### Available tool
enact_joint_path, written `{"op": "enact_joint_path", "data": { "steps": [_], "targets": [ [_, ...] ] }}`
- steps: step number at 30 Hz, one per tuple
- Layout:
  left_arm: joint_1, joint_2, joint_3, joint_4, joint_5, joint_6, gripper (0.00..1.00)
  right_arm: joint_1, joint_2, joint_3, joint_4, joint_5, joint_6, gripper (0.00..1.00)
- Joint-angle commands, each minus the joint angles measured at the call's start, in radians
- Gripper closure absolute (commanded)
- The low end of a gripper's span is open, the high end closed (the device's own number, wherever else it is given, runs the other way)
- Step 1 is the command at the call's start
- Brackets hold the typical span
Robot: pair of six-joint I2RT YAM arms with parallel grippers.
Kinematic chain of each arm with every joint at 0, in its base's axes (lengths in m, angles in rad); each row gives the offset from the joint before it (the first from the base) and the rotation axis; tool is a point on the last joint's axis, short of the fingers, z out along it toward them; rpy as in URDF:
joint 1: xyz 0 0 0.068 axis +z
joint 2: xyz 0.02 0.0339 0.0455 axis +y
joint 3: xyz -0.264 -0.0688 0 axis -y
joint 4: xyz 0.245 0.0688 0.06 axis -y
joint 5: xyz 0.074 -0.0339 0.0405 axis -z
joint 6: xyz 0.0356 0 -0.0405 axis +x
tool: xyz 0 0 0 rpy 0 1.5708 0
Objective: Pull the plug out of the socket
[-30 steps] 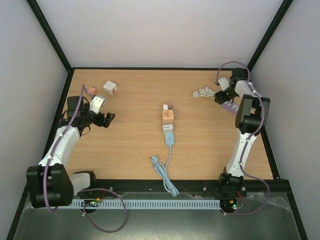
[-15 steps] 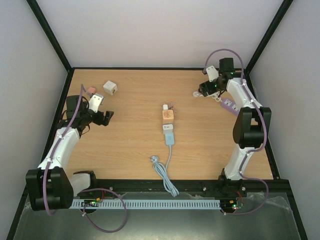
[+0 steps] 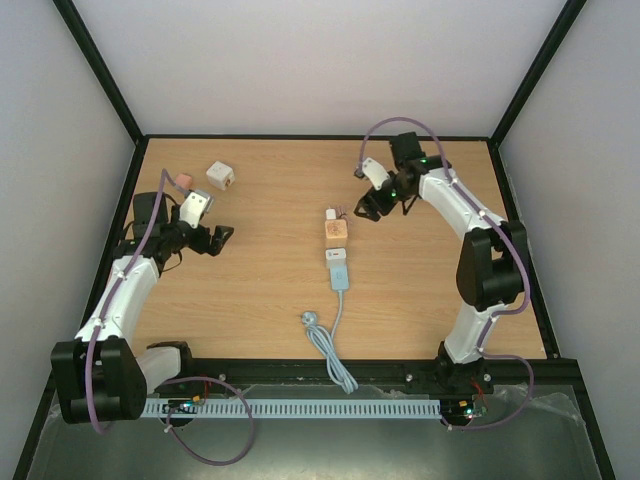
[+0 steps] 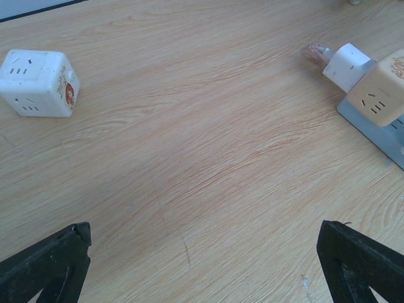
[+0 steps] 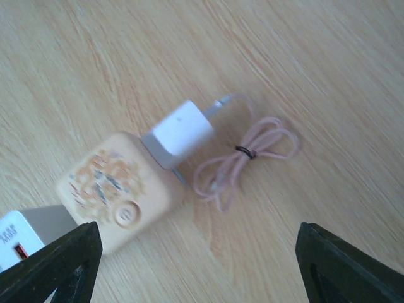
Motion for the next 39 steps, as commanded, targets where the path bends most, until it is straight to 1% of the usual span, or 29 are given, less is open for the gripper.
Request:
{"op": "enact_joint_path", "data": {
  "steps": [1, 2, 4, 9, 11, 13, 16, 22, 26, 30, 34, 39],
  "targets": [
    [-0.002, -0.025, 0.004, 0.001, 0.01, 0.007, 0.0, 0.052, -0.013, -0.036, 0.054, 0.079, 0.215, 0.15],
    [-0.002, -0.028, 0.001, 0.007, 0.005, 0.005, 0.0, 0.054, -0.019, -0.049, 0.064, 0.067, 0.273, 0.13],
    [-0.002, -0.033, -0.009, 0.02, -0.002, -0.002, 0.0, 0.055, -0.046, -0.085, 0.102, 0.059, 0.382, 0.01],
    [-0.002, -0.033, -0.022, 0.056, -0.022, -0.032, 0.0, 0.062, -0.123, -0.174, 0.205, 0.084, 0.601, 0.02],
    [-0.002, -0.03, -0.024, 0.062, -0.037, -0.041, 0.0, 0.08, -0.119, -0.176, 0.217, 0.149, 0.692, 0.02],
    [-0.003, -0.031, -0.029, 0.068, -0.054, -0.047, 0.0, 0.112, -0.111, -0.174, 0.218, 0.271, 0.787, 0.02],
    [-0.002, -0.042, -0.039, 0.076, -0.067, -0.05, 0.0, 0.159, -0.103, -0.187, 0.227, 0.33, 0.859, 0.02],
    [-0.002, -0.051, -0.046, 0.086, -0.08, -0.052, 0.0, 0.225, -0.1, -0.201, 0.264, 0.412, 0.908, 0.02],
    [-0.002, -0.051, -0.051, 0.096, -0.085, -0.053, 0.0, 0.266, -0.086, -0.215, 0.268, 0.43, 0.916, 0.02],
    [-0.002, -0.048, -0.051, 0.1, -0.087, -0.057, 0.0, 0.31, -0.068, -0.231, 0.279, 0.482, 0.912, 0.0],
    [-0.002, -0.049, -0.05, 0.1, -0.095, -0.056, 0.0, 0.326, -0.042, -0.23, 0.28, 0.518, 0.911, 0.1],
    [-0.002, -0.046, -0.048, 0.102, -0.1, -0.06, 0.0, 0.335, -0.007, -0.228, 0.278, 0.519, 0.911, 0.13]
  ]
}}
